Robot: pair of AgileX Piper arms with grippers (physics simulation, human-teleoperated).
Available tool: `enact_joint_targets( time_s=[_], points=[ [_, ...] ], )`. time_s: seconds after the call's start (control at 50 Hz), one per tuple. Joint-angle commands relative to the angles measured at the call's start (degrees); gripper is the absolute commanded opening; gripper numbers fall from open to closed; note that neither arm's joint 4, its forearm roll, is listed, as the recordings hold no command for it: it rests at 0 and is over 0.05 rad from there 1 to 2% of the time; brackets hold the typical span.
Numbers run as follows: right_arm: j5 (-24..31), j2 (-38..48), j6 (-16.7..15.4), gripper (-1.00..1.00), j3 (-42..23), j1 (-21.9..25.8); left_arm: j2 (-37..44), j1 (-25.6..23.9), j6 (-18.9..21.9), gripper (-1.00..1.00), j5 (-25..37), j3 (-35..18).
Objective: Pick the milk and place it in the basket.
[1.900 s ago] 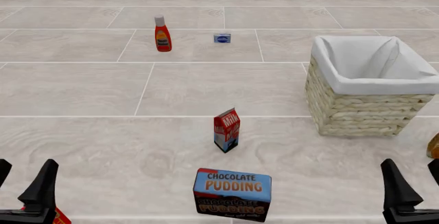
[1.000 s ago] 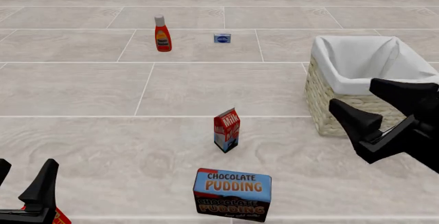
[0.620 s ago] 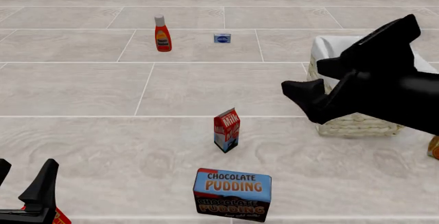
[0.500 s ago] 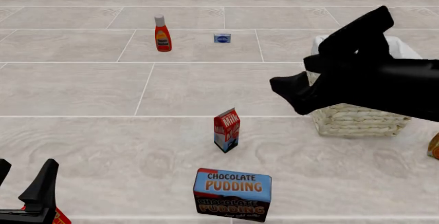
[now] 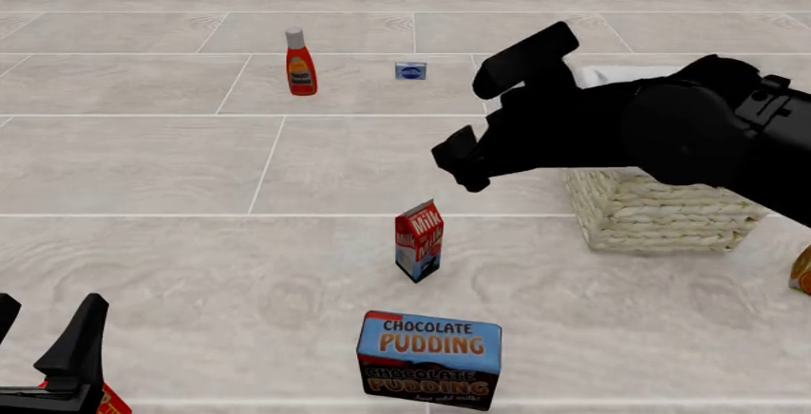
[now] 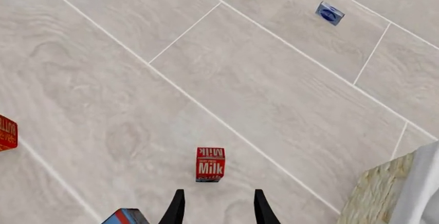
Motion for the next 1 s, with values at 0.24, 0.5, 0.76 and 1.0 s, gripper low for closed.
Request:
enact_joint_targets(
  time_s=[0.24,0.5,0.76,1.0],
  points=[
    [-6.16,11.78,2.04,1.0,-2.75,0.53,0.0,0.0,0.0,1.0,0.0,0.0],
    [-8.62,15.61,3.28,1.0,-2.6,0.9,0.0,-0.02,-0.01,1.0,0.0,0.0],
    [-11.17,18.23,4.71,1.0,-1.49,1.43,0.0,-0.01,0.0,1.0,0.0,0.0],
    [-12.24,20.27,5.03,1.0,-1.66,1.34,0.01,0.0,0.0,1.0,0.0,0.0]
  ],
)
